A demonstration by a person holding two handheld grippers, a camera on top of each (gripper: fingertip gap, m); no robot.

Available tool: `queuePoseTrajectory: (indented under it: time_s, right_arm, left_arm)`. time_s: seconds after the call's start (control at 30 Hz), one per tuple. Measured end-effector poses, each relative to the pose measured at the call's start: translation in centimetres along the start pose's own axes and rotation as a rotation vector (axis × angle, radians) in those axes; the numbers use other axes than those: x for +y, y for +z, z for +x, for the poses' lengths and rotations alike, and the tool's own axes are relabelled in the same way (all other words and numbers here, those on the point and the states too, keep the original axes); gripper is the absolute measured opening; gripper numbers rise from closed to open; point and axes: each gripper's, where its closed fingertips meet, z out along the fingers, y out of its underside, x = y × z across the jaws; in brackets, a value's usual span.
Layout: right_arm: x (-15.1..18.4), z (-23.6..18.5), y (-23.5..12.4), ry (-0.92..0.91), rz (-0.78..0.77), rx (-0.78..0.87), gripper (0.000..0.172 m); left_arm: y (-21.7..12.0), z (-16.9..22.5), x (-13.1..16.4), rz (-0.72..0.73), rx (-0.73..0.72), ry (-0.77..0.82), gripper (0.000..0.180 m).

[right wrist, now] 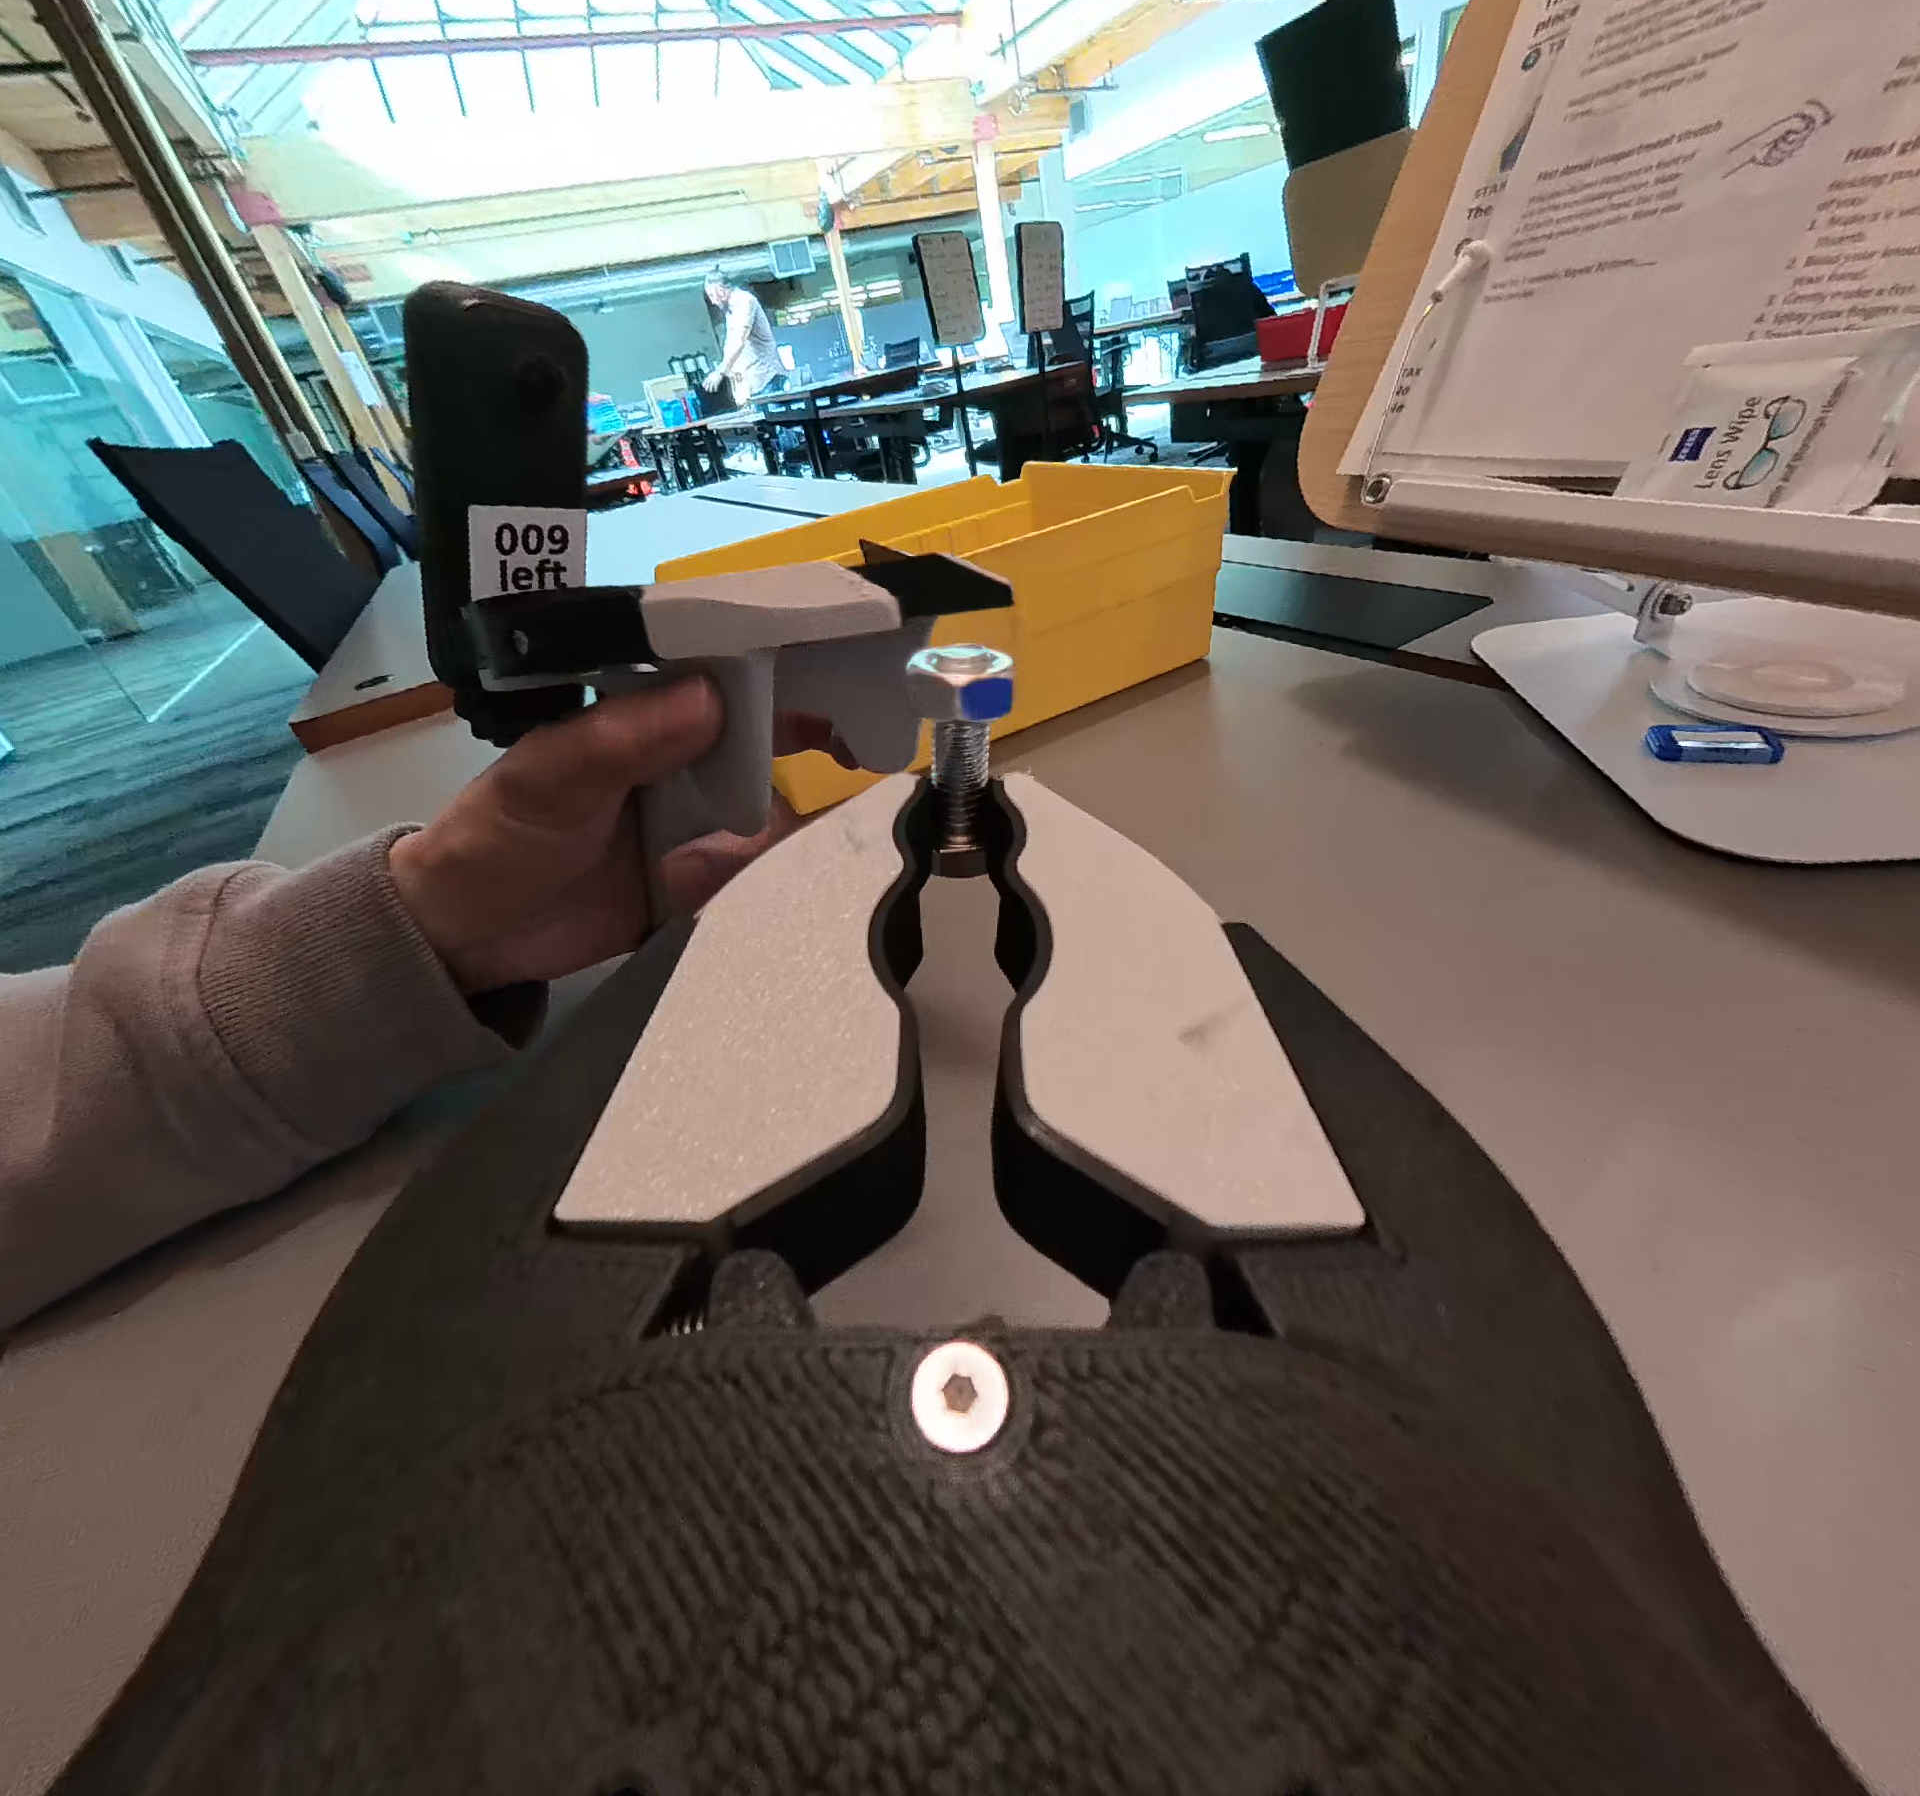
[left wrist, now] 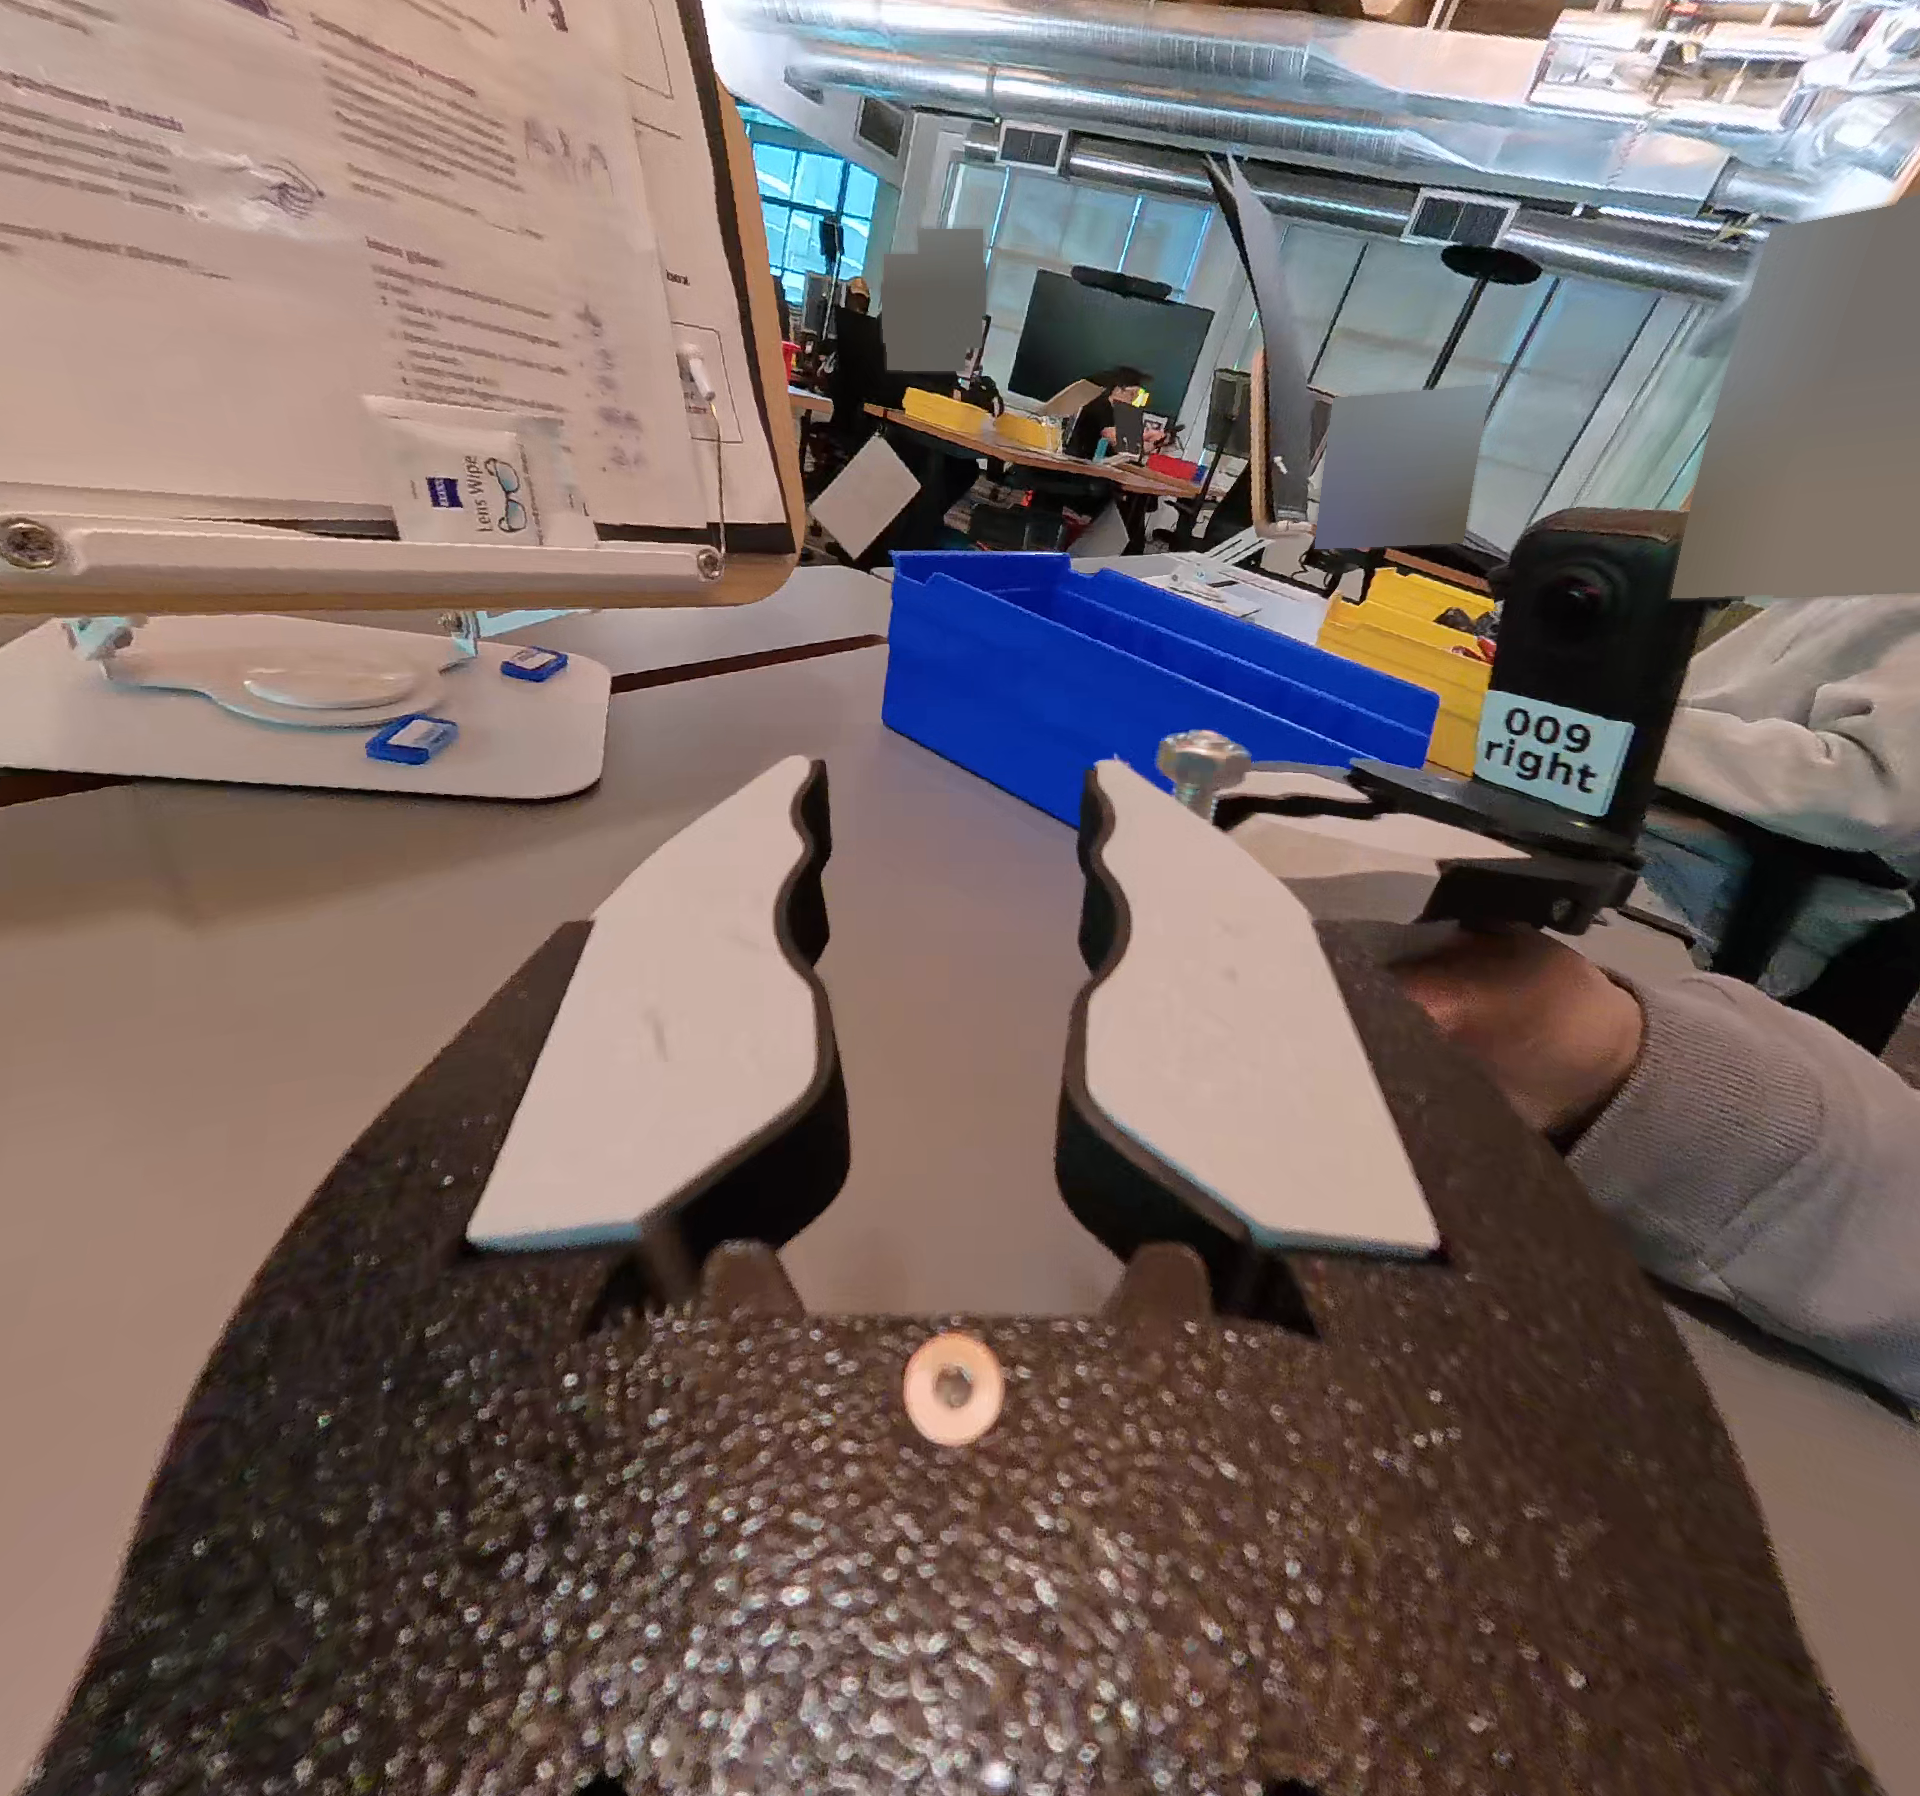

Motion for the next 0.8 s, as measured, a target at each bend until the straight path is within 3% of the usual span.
queuePoseTrajectory:
  time_s: [0.17, 0.27, 0.4, 0.53, 0.8]
  right_arm:
    - [0.3, -0.4, 0.3, 0.006, -0.013, -0.014, 0.009]
    - [0.5, -0.5, 0.4, 0.001, -0.022, -0.018, 0.009]
    - [0.6, -0.3, 0.4, 0.008, -0.03, -0.001, 0.009]
    - [-0.1, 0.2, -0.1, 0.045, 0.007, 0.001, 0.009]
    - [0.0, 0.2, -0.1, 0.088, -0.003, -0.019, 0.009]
  left_arm:
    - [1.5, 3.1, 0.7, -0.015, 0.124, -0.013, 0.05]
    - [2.3, 3.9, 1.4, -0.035, 0.125, -0.005, 0.05]
    - [2.0, 2.5, 1.7, -0.048, 0.07, -0.04, 0.055]
    - [0.6, -0.9, 1.1, -0.022, -0.066, -0.061, 0.045]
    - [0.3, -0.6, 0.5, 0.029, -0.032, -0.06, 0.047]
